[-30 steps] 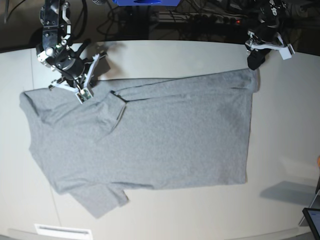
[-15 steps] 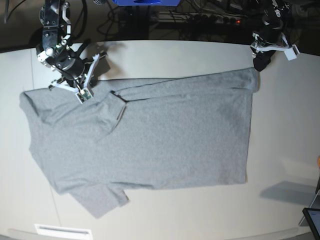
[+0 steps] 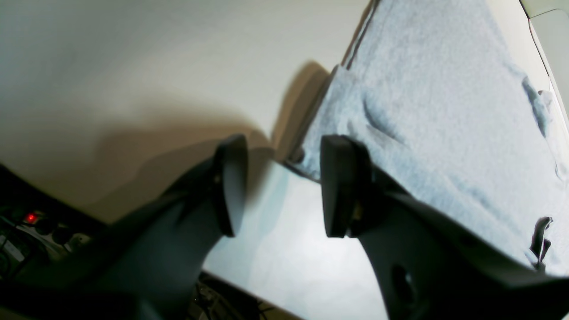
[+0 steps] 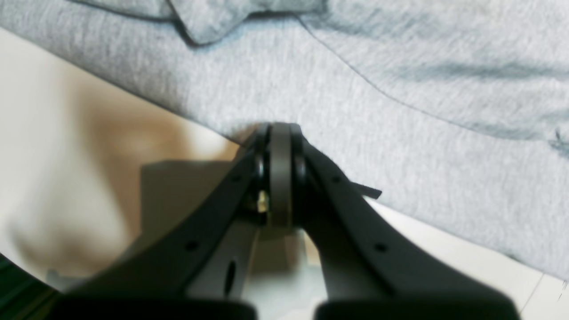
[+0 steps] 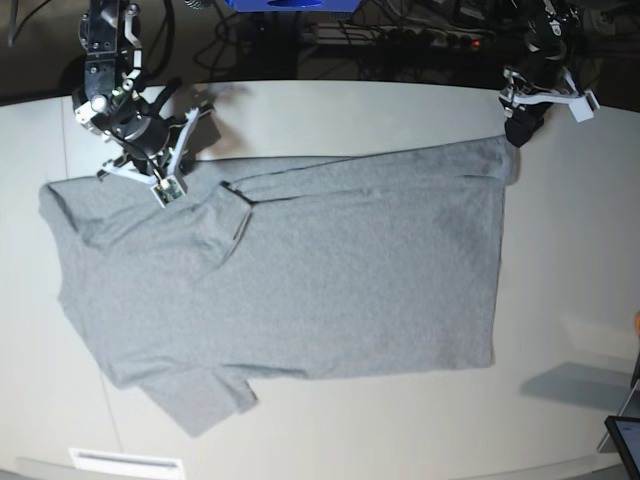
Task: Fold the T-shirt properly
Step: 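Release the edge with the left gripper and raise it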
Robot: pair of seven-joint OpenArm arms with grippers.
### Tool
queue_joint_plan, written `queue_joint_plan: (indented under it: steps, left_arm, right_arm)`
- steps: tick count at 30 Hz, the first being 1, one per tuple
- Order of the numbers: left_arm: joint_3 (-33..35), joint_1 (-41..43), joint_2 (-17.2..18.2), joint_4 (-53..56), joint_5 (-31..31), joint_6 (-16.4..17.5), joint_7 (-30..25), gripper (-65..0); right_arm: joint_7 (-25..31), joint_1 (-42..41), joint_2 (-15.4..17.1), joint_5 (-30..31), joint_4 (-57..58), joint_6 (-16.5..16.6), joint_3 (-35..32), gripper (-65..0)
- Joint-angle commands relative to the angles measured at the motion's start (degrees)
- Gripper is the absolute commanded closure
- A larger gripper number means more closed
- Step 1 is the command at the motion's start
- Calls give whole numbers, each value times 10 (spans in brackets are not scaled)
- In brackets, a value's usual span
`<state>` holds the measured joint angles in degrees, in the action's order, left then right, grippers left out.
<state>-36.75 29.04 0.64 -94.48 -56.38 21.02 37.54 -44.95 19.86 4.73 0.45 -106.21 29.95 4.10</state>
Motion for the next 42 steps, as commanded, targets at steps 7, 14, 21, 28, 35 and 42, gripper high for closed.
queue_joint_plan:
  steps: [7, 14, 21, 28, 35, 42]
  left_arm:
    - [-2, -21, 3, -4, -5, 5, 46, -264]
    - [-5, -21, 3, -4, -5, 5, 46, -262]
    - [-6, -20, 3, -4, -5, 5, 46, -222]
    - [-3, -17, 3, -4, -5, 5, 47, -72]
    - [-6, -15, 3, -5, -7, 5, 47, 0]
    - [-7, -20, 4, -9, -11, 5, 64, 0]
  right_arm:
    - [2, -1, 3, 3, -6, 0, 2, -9]
    - [2, -2, 3, 3, -6, 0, 2, -9]
    - [2, -3, 3, 3, -6, 0, 2, -9]
    - [2, -2, 3, 3, -6, 0, 2, -9]
    - [2, -2, 3, 3, -6, 0, 2, -9]
    - [2, -2, 3, 3, -6, 0, 2, -9]
